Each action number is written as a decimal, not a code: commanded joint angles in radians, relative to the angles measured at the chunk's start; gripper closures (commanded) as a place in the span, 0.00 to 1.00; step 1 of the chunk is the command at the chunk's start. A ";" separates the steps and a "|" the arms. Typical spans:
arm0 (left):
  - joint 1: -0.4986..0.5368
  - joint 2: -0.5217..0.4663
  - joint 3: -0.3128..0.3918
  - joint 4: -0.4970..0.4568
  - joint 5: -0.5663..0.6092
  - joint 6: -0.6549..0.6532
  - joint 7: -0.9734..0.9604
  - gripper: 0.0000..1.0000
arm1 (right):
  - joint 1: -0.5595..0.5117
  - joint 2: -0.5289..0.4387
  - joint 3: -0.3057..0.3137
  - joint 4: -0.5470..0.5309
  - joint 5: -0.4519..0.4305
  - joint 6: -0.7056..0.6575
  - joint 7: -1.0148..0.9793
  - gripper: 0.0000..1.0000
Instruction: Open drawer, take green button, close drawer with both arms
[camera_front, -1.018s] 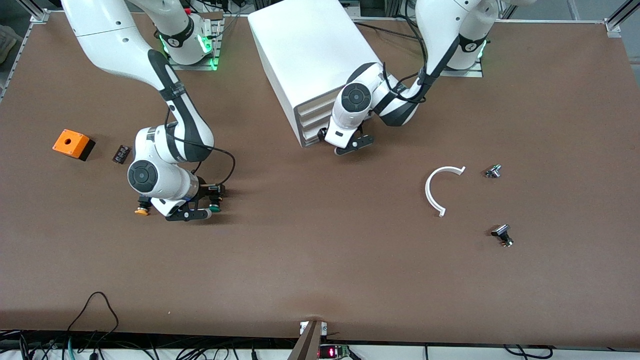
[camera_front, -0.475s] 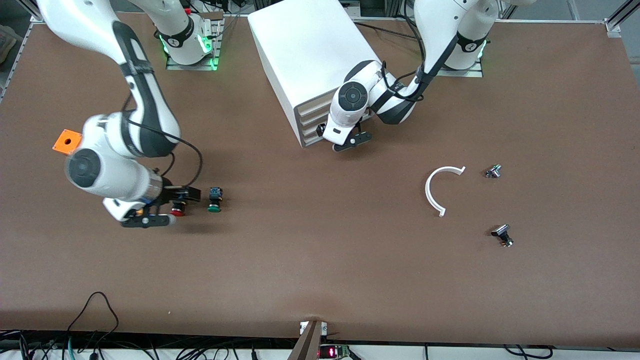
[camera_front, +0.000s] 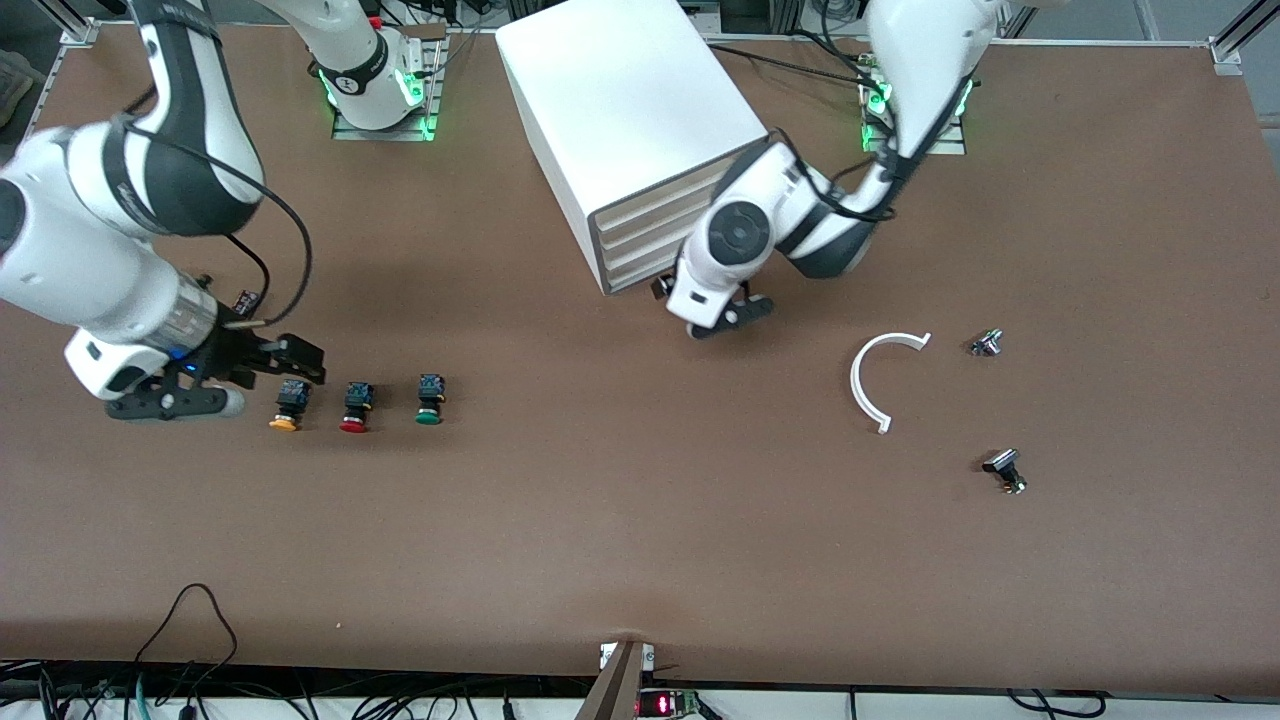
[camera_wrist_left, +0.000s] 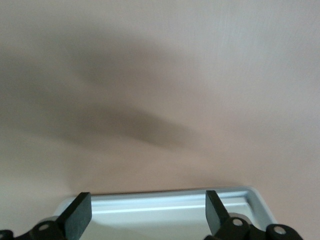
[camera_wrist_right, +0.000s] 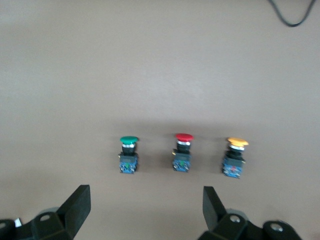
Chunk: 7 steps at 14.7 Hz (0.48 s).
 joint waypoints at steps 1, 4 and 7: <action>0.074 -0.030 0.001 0.104 -0.005 -0.117 0.116 0.00 | 0.005 -0.045 0.000 0.051 -0.034 -0.120 0.069 0.01; 0.142 -0.051 0.009 0.233 0.137 -0.249 0.272 0.00 | -0.007 -0.083 0.023 0.089 -0.089 -0.214 0.147 0.01; 0.231 -0.048 0.010 0.348 0.154 -0.393 0.502 0.00 | -0.149 -0.144 0.157 0.083 -0.102 -0.256 0.153 0.01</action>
